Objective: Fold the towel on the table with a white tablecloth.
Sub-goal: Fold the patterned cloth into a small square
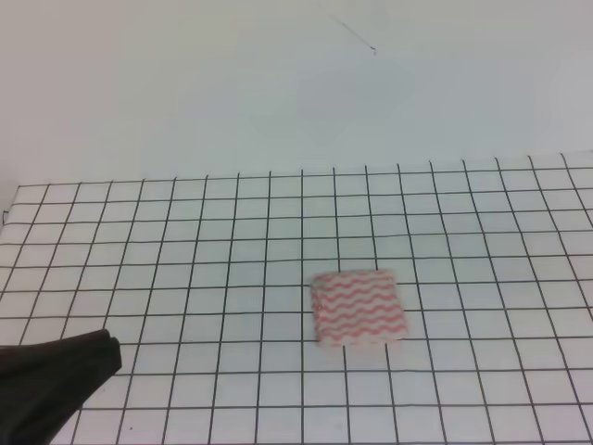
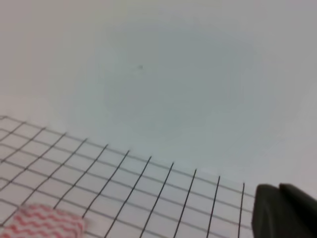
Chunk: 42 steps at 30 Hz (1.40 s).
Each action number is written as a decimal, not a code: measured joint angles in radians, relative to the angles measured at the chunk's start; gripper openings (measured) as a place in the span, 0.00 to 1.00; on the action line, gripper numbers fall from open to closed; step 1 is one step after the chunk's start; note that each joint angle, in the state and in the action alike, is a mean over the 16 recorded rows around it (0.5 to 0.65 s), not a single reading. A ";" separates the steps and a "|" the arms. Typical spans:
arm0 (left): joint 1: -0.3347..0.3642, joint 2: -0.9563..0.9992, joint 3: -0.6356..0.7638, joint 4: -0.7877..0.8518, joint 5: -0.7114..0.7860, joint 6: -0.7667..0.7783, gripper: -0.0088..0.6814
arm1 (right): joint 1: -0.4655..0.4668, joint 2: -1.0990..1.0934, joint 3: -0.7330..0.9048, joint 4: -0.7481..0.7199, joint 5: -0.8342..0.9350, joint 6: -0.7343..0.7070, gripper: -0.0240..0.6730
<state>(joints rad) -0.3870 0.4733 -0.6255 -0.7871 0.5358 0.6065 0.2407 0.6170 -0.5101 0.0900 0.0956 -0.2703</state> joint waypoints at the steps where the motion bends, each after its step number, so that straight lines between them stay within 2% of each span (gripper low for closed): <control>1: 0.000 0.000 0.000 0.000 0.000 0.000 0.01 | 0.000 -0.002 0.004 0.000 0.012 0.000 0.03; 11: 0.003 -0.006 0.012 0.011 -0.005 -0.011 0.01 | 0.000 -0.005 0.014 0.000 0.131 0.000 0.03; 16: 0.035 -0.047 0.063 0.057 -0.060 -0.067 0.01 | 0.000 -0.005 0.014 0.000 0.157 0.000 0.03; 22: 0.104 -0.159 0.207 0.214 -0.165 -0.188 0.01 | 0.000 -0.005 0.014 0.000 0.168 0.000 0.03; 29: 0.185 -0.344 0.448 0.492 -0.283 -0.450 0.01 | 0.000 -0.005 0.014 0.000 0.171 0.000 0.03; 35: 0.209 -0.456 0.597 0.663 -0.278 -0.620 0.01 | 0.000 -0.005 0.014 0.000 0.170 0.000 0.03; 42: 0.216 -0.501 0.655 0.710 -0.238 -0.696 0.01 | 0.000 -0.005 0.014 0.000 0.170 0.000 0.03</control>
<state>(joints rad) -0.1710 -0.0273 0.0298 -0.0769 0.2983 -0.0895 0.2407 0.6124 -0.4958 0.0900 0.2655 -0.2708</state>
